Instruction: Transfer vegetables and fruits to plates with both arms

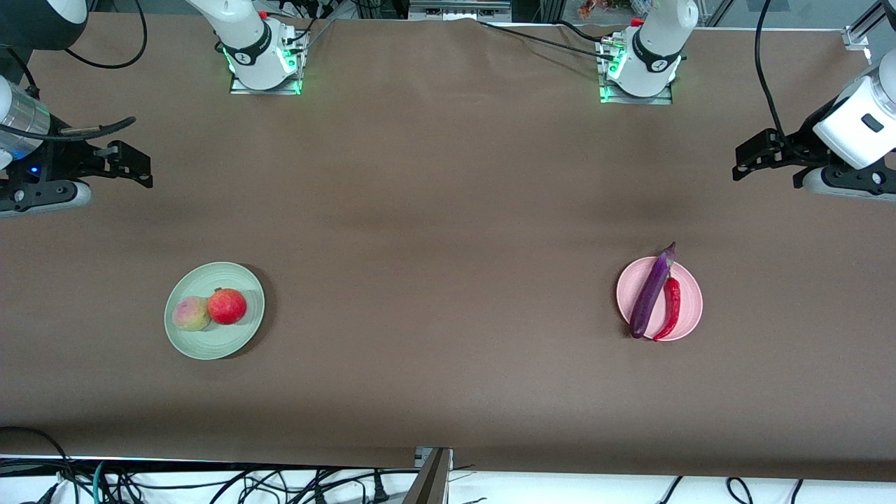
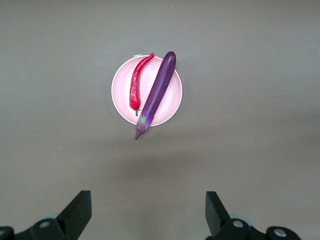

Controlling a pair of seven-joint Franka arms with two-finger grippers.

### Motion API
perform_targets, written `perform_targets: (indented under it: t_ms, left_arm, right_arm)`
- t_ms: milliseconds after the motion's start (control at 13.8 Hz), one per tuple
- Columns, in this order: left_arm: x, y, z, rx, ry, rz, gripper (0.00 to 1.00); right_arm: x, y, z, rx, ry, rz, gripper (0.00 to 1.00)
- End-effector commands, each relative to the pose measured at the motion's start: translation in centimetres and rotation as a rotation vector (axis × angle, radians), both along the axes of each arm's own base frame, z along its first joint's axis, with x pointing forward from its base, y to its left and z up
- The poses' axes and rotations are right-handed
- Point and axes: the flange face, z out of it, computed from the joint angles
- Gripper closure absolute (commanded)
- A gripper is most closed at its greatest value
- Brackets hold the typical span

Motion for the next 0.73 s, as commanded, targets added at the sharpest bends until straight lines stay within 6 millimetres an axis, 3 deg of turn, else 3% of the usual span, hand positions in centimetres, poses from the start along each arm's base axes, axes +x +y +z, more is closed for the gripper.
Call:
perform_targets:
  t_ms: [0,363,653]
  left_arm:
    - [-0.4,0.64,0.73,0.013,-0.008,0.01,0.0]
    - [-0.64,-0.02,0.91,0.017,-0.005,0.008,0.0]
    - [-0.71,0.66,0.85,0.018,0.008,0.022,0.0]
  right_arm:
    - [0.33,-0.18,0.39,0.005,-0.006,-0.018,0.0]
    - [0.41,-0.16,0.21,0.006,-0.003,-0.018,0.0]
    - [0.42,-0.26,0.21,0.005,-0.003,-0.019,0.0]
